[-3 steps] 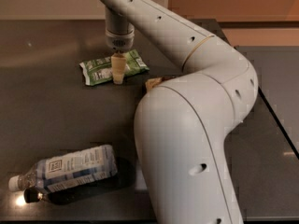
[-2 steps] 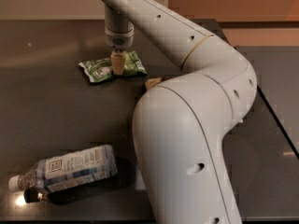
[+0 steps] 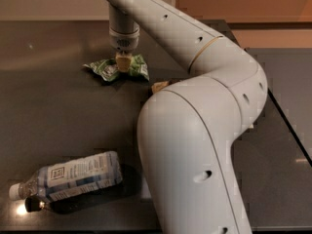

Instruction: Move green jalapeno chip bag near blue plastic bottle

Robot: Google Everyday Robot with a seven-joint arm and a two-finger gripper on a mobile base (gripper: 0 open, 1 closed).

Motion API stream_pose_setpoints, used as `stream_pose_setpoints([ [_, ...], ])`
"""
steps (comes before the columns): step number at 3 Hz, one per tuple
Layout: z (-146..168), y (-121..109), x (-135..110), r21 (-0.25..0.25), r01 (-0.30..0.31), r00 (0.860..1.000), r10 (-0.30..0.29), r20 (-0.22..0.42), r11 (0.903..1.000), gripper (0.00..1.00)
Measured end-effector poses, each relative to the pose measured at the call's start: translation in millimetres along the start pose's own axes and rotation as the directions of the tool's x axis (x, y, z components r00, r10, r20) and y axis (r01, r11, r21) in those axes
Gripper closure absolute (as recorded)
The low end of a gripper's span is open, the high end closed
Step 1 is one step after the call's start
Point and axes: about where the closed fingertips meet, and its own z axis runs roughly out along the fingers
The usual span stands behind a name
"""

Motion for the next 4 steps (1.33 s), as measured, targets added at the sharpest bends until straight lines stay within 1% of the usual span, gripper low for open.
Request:
stream_pose_setpoints([
  [1, -15.5, 27.5, 1.4, -0.04, 0.017, 0.998, -0.015, 0.064, 0.999, 1.0],
  [2, -42.3, 70.6, 2.1, -0.083, 0.043, 0.988, -0.031, 0.148, 0.9956, 1.0],
  [3, -68.0, 120.6, -0.9, -0.116, 0.097, 0.973, -0.07, 0.22, 0.9885, 1.0],
  [4, -82.7, 169.5, -10.1, -0.154, 0.16, 0.956, -0.115, 0.27, 0.975, 1.0],
])
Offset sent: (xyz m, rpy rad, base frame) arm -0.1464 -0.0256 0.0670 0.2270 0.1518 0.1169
